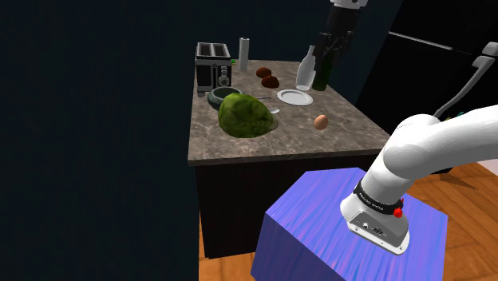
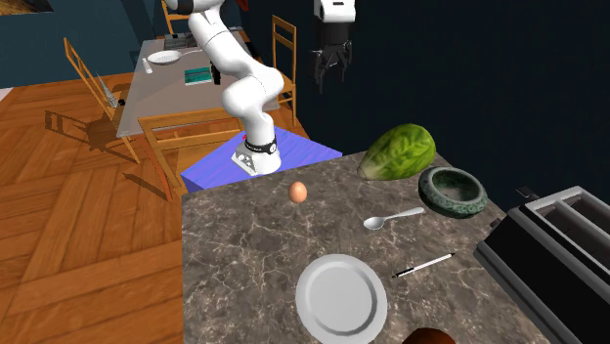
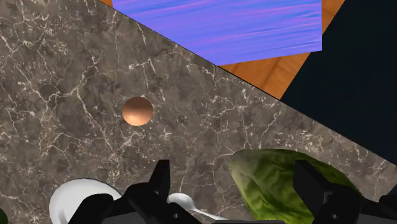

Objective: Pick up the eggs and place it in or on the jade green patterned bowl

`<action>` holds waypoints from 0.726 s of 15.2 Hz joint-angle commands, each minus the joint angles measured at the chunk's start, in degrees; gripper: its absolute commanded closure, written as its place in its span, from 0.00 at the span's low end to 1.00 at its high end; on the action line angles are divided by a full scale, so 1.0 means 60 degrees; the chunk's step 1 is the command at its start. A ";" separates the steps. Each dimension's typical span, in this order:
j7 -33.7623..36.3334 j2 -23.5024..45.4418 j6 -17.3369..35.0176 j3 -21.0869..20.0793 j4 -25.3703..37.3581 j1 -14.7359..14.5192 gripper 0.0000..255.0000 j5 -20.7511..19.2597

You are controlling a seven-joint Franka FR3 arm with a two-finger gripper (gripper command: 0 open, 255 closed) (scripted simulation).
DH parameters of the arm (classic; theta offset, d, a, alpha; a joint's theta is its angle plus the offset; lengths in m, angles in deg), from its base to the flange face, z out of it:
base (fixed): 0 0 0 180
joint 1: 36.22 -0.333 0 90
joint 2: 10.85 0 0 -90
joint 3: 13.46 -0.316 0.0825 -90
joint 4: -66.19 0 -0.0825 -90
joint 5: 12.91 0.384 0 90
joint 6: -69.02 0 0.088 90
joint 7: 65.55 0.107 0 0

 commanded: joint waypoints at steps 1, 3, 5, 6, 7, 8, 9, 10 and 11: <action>0.0000 0.0000 0.0000 0.0000 0.0000 0.0000 0.00 0.0000; -0.0169 -0.0401 0.0618 0.0242 -0.0803 0.0120 0.00 -0.0183; -0.0340 -0.0756 0.1245 0.0504 -0.1567 0.0259 0.00 -0.0384; -0.0427 -0.0915 0.1565 0.0644 -0.1934 0.0338 0.00 -0.0492; -0.0516 -0.1060 0.1889 0.0789 -0.2292 0.0423 0.00 -0.0605; -0.0607 -0.1189 0.2219 0.0941 -0.2639 0.0515 0.00 -0.0723; -0.0701 -0.1301 0.2556 0.1099 -0.2977 0.0614 0.00 -0.0846; -0.0798 -0.1395 0.2902 0.1264 -0.3304 0.0721 0.00 -0.0975; -0.0898 -0.1469 0.3256 0.1437 -0.3620 0.0835 0.00 -0.1109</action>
